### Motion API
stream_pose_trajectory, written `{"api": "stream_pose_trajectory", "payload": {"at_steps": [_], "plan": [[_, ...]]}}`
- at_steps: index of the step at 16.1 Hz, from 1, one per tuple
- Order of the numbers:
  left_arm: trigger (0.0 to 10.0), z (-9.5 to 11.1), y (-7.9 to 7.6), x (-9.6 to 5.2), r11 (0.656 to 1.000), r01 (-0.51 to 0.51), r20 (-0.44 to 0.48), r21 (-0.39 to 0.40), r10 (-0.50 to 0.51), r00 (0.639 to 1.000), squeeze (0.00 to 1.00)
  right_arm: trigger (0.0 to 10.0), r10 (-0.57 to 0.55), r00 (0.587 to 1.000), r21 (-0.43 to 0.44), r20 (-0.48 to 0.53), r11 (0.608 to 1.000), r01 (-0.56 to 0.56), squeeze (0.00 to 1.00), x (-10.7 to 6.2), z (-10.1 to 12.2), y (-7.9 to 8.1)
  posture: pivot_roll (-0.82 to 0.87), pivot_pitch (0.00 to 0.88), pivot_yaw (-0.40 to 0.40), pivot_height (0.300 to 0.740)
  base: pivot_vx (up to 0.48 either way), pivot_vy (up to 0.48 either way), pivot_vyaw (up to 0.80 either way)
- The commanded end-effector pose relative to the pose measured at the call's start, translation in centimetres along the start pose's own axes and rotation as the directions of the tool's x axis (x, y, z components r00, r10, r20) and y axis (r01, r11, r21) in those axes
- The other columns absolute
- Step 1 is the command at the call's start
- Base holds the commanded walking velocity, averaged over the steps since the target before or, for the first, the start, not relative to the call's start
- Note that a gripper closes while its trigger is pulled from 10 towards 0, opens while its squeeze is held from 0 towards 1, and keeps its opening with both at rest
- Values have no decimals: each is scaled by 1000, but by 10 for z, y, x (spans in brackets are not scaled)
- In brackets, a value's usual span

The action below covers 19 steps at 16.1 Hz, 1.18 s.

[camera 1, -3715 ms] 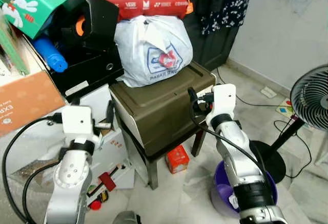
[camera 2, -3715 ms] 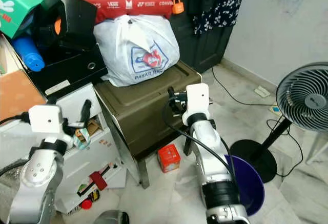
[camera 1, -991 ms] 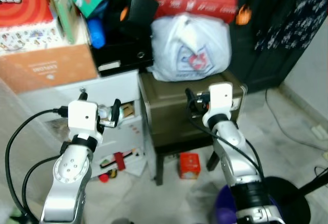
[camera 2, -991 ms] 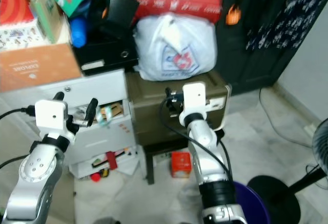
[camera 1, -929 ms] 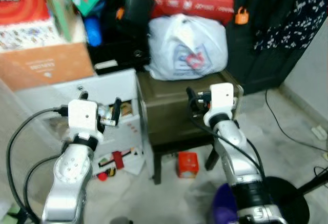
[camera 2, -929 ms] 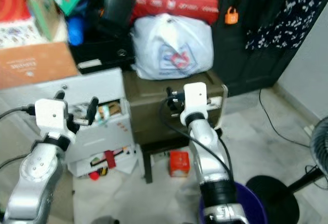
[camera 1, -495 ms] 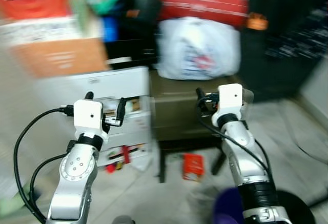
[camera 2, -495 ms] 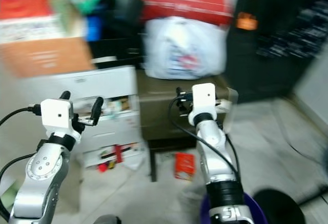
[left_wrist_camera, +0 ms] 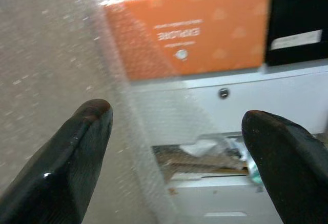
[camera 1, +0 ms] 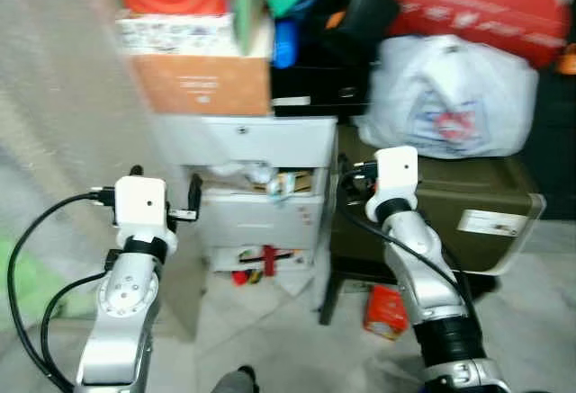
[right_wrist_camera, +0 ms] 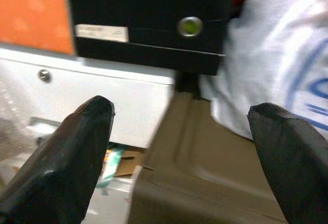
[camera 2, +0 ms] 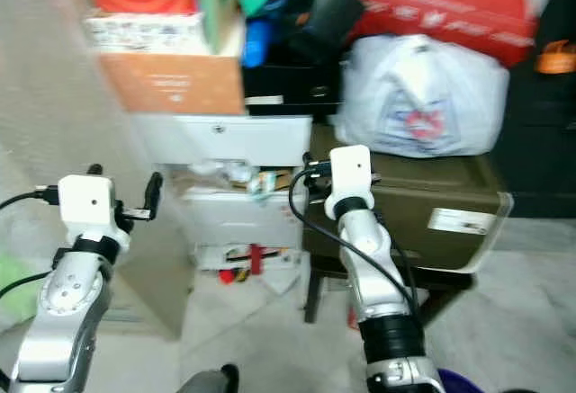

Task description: Clean up the room

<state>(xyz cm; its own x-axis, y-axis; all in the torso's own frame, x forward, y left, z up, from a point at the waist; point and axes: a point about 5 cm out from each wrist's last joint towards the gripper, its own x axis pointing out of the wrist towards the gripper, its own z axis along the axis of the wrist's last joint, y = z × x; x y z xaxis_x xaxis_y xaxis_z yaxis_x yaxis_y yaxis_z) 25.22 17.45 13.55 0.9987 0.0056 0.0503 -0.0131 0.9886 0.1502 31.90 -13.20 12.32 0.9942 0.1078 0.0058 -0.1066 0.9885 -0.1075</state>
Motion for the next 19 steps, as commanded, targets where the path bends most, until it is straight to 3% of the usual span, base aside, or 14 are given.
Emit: {"api": "stream_pose_trajectory", "payload": {"at_steps": [1,19], "plan": [[10000,0,1,1,1000,-6,-4,8,6,1000,0,10000,0,1000,10,16,1000,0,0,3,4,-1,15,0,-7,740,0,0,800],[10000,-2,5,-4,999,-39,-32,5,39,999,0,10000,17,999,-7,32,1000,-17,0,2,6,-3,20,0,-13,740,0,0,800]]}}
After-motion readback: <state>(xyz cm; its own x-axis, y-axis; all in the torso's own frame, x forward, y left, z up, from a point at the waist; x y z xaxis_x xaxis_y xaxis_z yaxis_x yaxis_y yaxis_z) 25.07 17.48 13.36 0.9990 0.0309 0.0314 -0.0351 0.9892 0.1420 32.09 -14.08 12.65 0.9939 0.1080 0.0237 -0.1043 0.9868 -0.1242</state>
